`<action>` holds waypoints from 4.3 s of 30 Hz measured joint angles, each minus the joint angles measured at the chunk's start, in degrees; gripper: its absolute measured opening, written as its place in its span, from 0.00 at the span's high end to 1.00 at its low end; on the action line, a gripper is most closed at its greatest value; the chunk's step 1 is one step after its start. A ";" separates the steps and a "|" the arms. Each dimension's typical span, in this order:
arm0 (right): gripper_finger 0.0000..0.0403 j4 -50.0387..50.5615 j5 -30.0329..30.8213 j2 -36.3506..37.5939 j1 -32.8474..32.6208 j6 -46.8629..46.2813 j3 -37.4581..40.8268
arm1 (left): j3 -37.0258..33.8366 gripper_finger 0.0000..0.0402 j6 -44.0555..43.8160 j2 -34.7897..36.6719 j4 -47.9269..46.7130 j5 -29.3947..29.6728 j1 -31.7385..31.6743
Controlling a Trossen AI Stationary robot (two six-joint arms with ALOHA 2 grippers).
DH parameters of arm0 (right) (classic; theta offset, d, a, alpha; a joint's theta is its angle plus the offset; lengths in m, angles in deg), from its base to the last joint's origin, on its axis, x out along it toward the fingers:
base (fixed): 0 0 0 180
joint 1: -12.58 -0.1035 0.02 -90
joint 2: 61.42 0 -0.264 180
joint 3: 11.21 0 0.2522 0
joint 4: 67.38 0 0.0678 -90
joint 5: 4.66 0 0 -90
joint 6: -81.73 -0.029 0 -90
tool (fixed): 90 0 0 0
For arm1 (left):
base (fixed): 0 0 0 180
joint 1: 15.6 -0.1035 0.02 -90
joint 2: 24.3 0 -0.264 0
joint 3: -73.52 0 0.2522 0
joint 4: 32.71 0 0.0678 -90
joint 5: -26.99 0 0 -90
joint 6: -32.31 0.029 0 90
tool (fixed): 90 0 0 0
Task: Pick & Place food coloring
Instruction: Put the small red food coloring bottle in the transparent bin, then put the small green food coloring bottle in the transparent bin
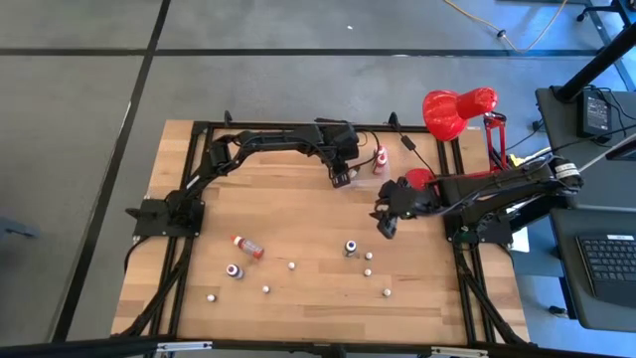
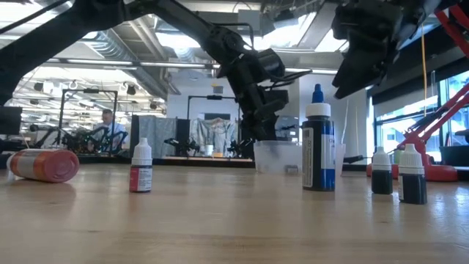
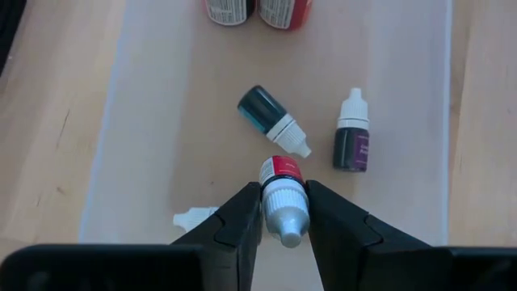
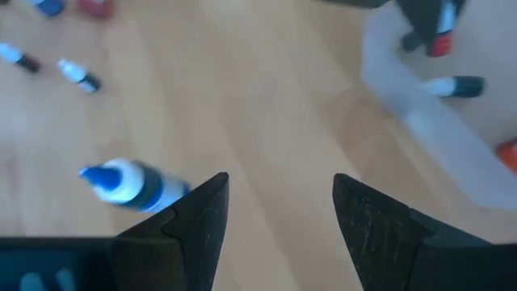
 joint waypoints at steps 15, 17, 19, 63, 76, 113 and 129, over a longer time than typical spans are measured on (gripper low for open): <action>0.45 0.00 -6.62 -1.97 -9.36 9.03 0.02 | -0.07 0.60 -1.34 1.17 1.36 -0.26 0.12; 0.45 -0.13 -6.61 -3.99 -10.14 10.60 0.02 | -0.07 0.59 -1.41 2.12 1.23 -0.81 0.17; 0.45 -0.64 -6.64 -6.50 -10.77 12.00 0.03 | -0.02 0.59 -1.53 3.02 2.21 -1.03 0.20; 0.83 -11.84 -10.38 -24.59 -12.44 18.05 0.85 | 0.00 0.59 -3.00 4.17 -1.76 -0.85 3.98; 0.82 -5.42 7.49 -12.50 -3.11 11.94 0.83 | 0.00 0.59 -2.18 17.10 -6.09 -0.59 0.91; 0.77 -29.38 0.50 -25.89 23.78 16.26 0.79 | -15.98 0.60 -16.99 23.43 -36.85 0.24 12.57; 0.76 -29.31 0.49 -25.90 23.78 16.63 0.79 | -23.71 0.58 -25.64 23.41 -32.04 0.19 17.88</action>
